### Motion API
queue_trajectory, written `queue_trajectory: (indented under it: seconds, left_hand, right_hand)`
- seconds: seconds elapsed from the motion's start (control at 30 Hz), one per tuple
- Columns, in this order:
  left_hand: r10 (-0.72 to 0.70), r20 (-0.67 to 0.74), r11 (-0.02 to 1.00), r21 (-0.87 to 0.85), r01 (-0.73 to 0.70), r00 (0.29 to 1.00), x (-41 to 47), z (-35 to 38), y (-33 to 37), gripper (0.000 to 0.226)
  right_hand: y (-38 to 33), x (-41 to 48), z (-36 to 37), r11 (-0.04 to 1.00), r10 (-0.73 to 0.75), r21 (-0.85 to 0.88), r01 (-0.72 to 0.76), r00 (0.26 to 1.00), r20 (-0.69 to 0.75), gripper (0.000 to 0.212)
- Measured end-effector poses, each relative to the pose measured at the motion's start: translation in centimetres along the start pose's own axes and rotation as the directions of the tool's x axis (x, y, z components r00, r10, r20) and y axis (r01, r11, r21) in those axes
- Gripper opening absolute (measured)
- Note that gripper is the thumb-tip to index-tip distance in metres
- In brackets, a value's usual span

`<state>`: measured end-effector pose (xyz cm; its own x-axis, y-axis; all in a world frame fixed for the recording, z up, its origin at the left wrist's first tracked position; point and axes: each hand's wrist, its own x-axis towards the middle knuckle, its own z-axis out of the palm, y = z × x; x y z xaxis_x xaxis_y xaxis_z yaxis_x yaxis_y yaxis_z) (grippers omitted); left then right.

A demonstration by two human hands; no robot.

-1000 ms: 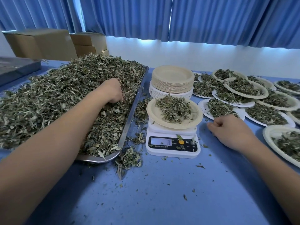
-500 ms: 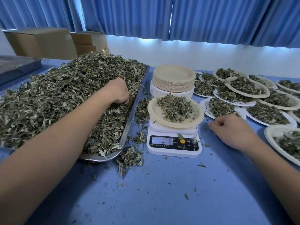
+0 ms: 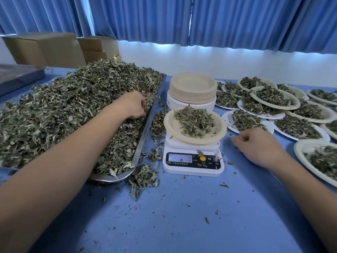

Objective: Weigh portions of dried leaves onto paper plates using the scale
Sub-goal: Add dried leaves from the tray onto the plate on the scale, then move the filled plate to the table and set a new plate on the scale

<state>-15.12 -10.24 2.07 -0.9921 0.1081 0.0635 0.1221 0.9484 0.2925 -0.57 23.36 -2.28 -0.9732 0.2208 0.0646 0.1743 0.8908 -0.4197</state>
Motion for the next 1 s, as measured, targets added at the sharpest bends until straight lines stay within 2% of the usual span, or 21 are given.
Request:
queue_trajectory:
  seconds: [0.17,0.47,0.53,0.6,0.63,0.7,0.77,0.83,0.9,1.0]
  left_hand:
    - [0.005,0.001,1.000,-0.024,-0.005,1.000,-0.2,-0.4,0.0,0.018]
    - [0.027,-0.072,0.998,-0.054,-0.030,0.997,-0.5,-0.4,0.4,0.012]
    - [0.058,-0.160,0.991,-0.114,-0.077,0.985,-0.5,-0.4,0.6,0.007]
    - [0.088,-0.299,0.962,-0.220,-0.158,0.950,-0.7,-0.4,1.2,0.013]
    - [0.100,-0.333,0.938,-0.284,-0.201,0.938,-0.7,-0.3,1.5,0.018]
    - [0.157,-0.278,0.883,-0.391,-0.261,0.948,-1.1,-0.1,2.3,0.022]
    - [0.277,-0.185,0.886,-0.330,-0.325,0.943,-1.6,0.5,3.1,0.021]
    - [0.363,-0.169,0.890,-0.229,-0.395,0.916,-1.7,0.9,3.5,0.019]
    - [0.398,-0.145,0.878,-0.226,-0.422,0.906,-1.6,1.0,3.8,0.020]
    - [0.443,-0.009,0.871,-0.233,-0.432,0.897,-1.7,1.1,3.8,0.022]
  right_hand:
    - [0.1,0.0,0.0,1.000,-0.011,0.001,0.011,1.000,-0.006,0.048]
    - [0.0,0.1,0.1,1.000,-0.006,0.020,0.006,1.000,-0.014,0.048]
    - [0.1,0.2,0.1,1.000,-0.014,0.020,0.014,1.000,-0.013,0.048]
    - [0.1,0.1,0.2,0.999,-0.024,0.044,0.026,0.998,-0.051,0.048]
    - [0.0,0.1,0.3,0.995,-0.026,0.092,0.034,0.996,-0.087,0.049]
    - [-0.5,-0.1,0.5,0.957,-0.007,0.286,0.045,0.991,-0.134,0.050]
    - [-1.0,-0.1,0.7,0.868,0.020,0.494,0.048,0.991,-0.132,0.047]
    - [-1.4,-0.1,1.0,0.770,0.019,0.635,0.062,0.993,-0.120,0.040]
    - [-1.7,-0.1,1.2,0.692,0.008,0.719,0.060,0.996,-0.090,0.030]
    - [-2.5,-0.5,1.3,0.624,0.005,0.781,-0.017,1.000,0.018,0.020]
